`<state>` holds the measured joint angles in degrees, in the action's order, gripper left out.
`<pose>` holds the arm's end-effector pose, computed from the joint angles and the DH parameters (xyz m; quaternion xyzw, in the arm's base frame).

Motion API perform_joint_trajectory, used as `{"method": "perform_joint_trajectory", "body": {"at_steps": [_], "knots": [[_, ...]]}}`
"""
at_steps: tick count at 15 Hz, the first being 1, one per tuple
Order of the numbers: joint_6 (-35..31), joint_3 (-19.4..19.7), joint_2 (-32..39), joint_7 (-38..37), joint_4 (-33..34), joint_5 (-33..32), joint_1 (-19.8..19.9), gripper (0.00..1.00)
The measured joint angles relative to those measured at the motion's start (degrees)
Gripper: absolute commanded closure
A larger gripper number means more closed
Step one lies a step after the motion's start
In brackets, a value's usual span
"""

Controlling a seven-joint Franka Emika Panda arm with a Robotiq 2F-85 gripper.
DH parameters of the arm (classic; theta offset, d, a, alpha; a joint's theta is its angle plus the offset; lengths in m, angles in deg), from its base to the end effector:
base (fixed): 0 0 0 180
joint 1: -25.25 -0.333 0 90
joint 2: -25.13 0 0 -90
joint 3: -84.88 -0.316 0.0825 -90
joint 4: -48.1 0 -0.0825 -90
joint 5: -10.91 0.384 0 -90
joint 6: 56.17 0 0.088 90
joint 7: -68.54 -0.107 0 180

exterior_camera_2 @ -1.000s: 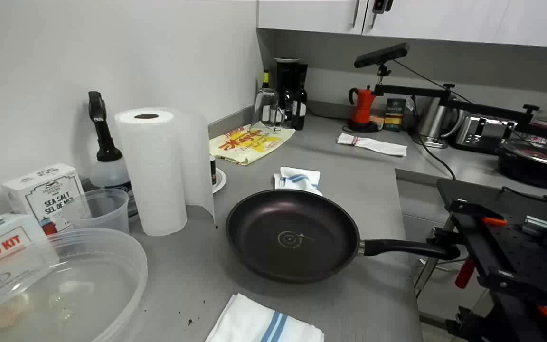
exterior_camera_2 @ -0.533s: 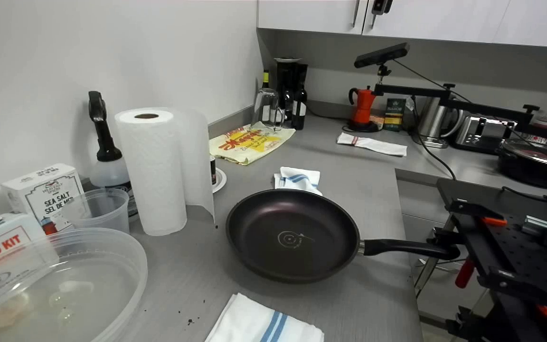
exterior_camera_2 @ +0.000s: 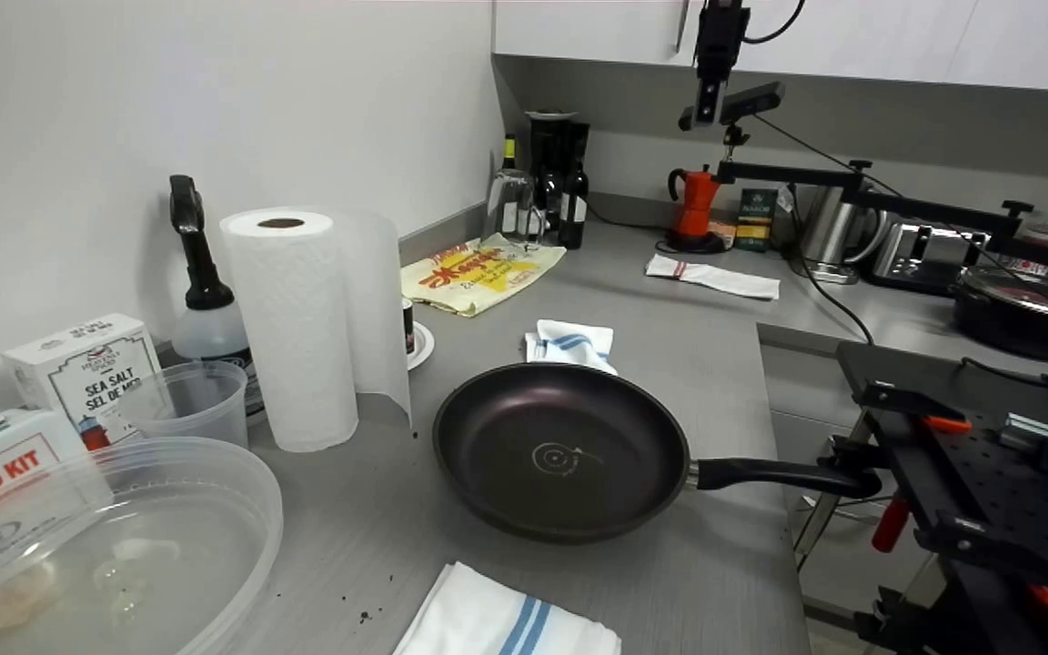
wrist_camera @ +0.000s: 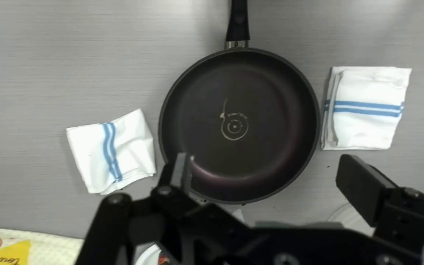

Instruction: Use the cloth to wipe the pan

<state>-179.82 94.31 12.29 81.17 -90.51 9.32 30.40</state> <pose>0.4392 -0.1157 0.3903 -0.9998 0.0067 0.0177 0.0112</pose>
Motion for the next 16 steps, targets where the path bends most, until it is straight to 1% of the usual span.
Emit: {"method": "perform_joint_trajectory", "body": {"at_steps": [3,9,16], "knots": [[-1.8,-1.9,3.4,1.7,-1.2,3.6,-2.8,0.0],[-6.5,-8.3,10.6,4.1,-2.0,10.5,-8.2,0.0],[-15.4,-15.0,19.1,4.2,-2.0,13.7,-10.8,0.0]]}}
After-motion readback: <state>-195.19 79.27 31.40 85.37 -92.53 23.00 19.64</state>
